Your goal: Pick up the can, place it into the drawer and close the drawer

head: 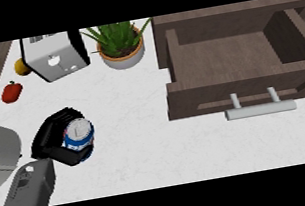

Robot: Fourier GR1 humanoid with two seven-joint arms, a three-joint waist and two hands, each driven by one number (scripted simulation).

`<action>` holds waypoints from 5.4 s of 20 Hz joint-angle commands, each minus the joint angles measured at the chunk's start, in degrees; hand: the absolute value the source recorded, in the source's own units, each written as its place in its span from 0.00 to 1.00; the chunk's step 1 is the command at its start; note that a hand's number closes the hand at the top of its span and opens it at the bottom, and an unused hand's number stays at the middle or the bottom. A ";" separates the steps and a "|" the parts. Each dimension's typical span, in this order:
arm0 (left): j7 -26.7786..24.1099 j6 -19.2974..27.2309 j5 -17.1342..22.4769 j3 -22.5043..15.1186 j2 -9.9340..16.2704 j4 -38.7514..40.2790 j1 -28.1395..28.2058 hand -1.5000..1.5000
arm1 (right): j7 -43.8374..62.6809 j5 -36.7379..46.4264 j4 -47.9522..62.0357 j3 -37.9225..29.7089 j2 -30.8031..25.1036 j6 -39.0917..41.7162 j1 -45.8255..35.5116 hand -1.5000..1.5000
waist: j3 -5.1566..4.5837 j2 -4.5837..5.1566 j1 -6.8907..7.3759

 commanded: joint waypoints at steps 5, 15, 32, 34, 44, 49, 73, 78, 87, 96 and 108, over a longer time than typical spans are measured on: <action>5.71 20.07 4.41 8.22 -5.04 -7.03 0.62 1.00 | 0.46 -0.50 -2.22 2.10 0.75 -1.19 1.91 0.00 | 0.04 -0.18 0.39; 22.19 30.44 0.93 -5.04 -11.91 -31.82 1.09 1.00 | -0.98 0.00 -0.67 -0.71 -0.27 -0.06 0.53 0.00 | 0.02 -0.05 -0.01; 43.91 47.64 0.24 -20.47 -11.98 -32.88 -24.17 1.00 | -0.10 -1.63 -1.27 -2.60 -0.93 -0.55 0.36 0.00 | 0.01 0.09 -0.79; 40.20 49.51 0.78 -20.76 -11.98 -27.32 -27.16 1.00 | 1.99 -3.44 -3.28 -3.06 -1.28 -0.84 -0.72 0.00 | -0.01 0.16 -0.95; 45.80 56.67 6.05 -24.84 -11.98 -16.24 -43.36 1.00 | 1.64 1.23 -4.13 3.12 0.70 -3.22 0.80 0.00 | 0.01 0.18 -1.33; 46.94 57.03 8.68 -23.29 -11.98 -7.49 -54.30 1.00 | -0.07 -0.85 -1.02 -1.18 -0.86 0.03 -0.20 0.00 | 0.04 0.30 -1.70; 34.48 62.70 24.76 -36.60 -11.98 17.56 -65.01 1.00 | 0.85 1.25 2.19 0.72 -0.99 -1.02 -5.54 0.00 | 0.16 1.18 -5.19; 31.48 62.43 26.06 -36.74 -11.98 21.65 -65.99 1.00 | 2.35 2.12 1.58 2.18 -0.45 -2.33 -7.93 0.00 | 0.14 1.56 -5.52; 28.01 64.34 27.74 -42.85 -11.98 22.76 -63.61 1.00 | 5.81 0.88 3.82 -0.38 -3.65 -3.41 -14.06 0.00 | 0.12 1.86 -6.23; 28.31 70.28 30.52 -45.56 -11.98 23.58 -62.87 0.00 | 3.78 1.39 3.03 1.20 -2.95 -1.88 -11.60 0.00 | 0.17 2.03 -7.58; 24.55 72.82 35.14 -45.32 -11.98 23.14 -61.18 0.00 | 1.73 7.17 -1.96 0.66 -5.76 -2.36 -11.53 0.00 | 0.08 1.84 -7.31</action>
